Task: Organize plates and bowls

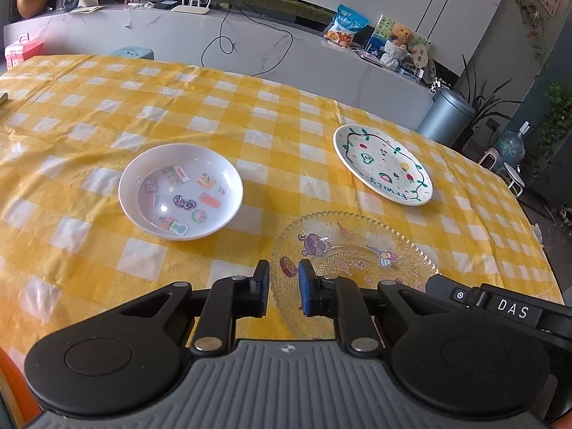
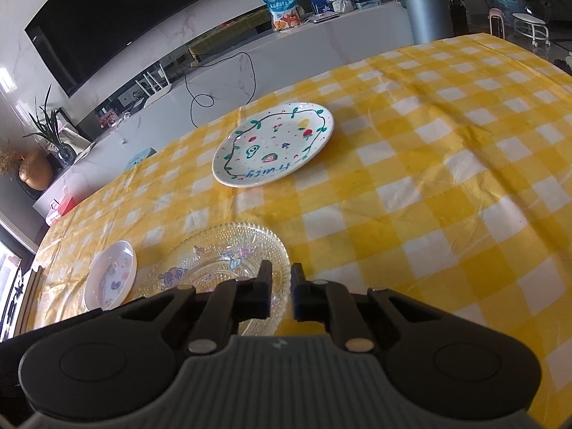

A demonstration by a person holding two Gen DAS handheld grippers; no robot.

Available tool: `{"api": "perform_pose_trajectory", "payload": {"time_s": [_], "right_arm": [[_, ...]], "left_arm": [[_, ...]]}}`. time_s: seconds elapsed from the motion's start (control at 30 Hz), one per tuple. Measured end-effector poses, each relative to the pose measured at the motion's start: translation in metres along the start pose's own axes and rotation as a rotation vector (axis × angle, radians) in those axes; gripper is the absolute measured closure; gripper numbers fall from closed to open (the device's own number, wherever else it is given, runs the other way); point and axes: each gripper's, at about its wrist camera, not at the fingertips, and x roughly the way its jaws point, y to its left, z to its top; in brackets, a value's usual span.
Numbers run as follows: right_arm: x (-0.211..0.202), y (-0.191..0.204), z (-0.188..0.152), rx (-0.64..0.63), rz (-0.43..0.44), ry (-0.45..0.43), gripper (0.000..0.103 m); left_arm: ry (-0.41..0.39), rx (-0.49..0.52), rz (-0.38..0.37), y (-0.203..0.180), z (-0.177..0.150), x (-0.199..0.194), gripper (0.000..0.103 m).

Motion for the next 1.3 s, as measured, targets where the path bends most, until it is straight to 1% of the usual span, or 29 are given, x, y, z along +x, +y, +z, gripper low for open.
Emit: {"api": "perform_pose_trajectory", "payload": {"time_s": [0.1, 0.33, 0.47, 0.6, 0.77, 0.93, 1.13, 1.3], "right_arm": [[-0.016, -0.002, -0.005, 0.012, -0.014, -0.001, 0.095], [-0.054, -0.006, -0.026, 0.03, -0.002, 0.003, 0.096], [-0.073, -0.003, -0.04, 0.037, 0.005, 0.007, 0.096], [-0.089, 0.004, -0.055, 0.008, 0.005, 0.004, 0.096], [-0.094, 0.008, -0.073, -0.001, 0.007, 0.028, 0.095], [-0.096, 0.009, -0.088, -0.009, -0.016, 0.058, 0.095], [-0.093, 0.007, -0.095, -0.01, -0.034, 0.07, 0.095], [-0.09, 0.009, -0.096, -0.022, -0.038, 0.075, 0.095]], "left_arm": [[-0.002, 0.02, -0.002, -0.006, -0.009, -0.015, 0.085], [0.005, 0.018, -0.02, -0.005, -0.026, -0.047, 0.085], [-0.007, 0.026, -0.006, -0.004, -0.038, -0.067, 0.085], [-0.008, 0.014, 0.004, 0.002, -0.052, -0.079, 0.085], [-0.005, 0.006, 0.027, 0.01, -0.065, -0.089, 0.085], [0.014, 0.009, 0.039, 0.012, -0.076, -0.091, 0.085], [0.003, 0.034, 0.055, 0.009, -0.081, -0.092, 0.085], [0.016, 0.03, 0.063, 0.012, -0.082, -0.086, 0.085]]}}
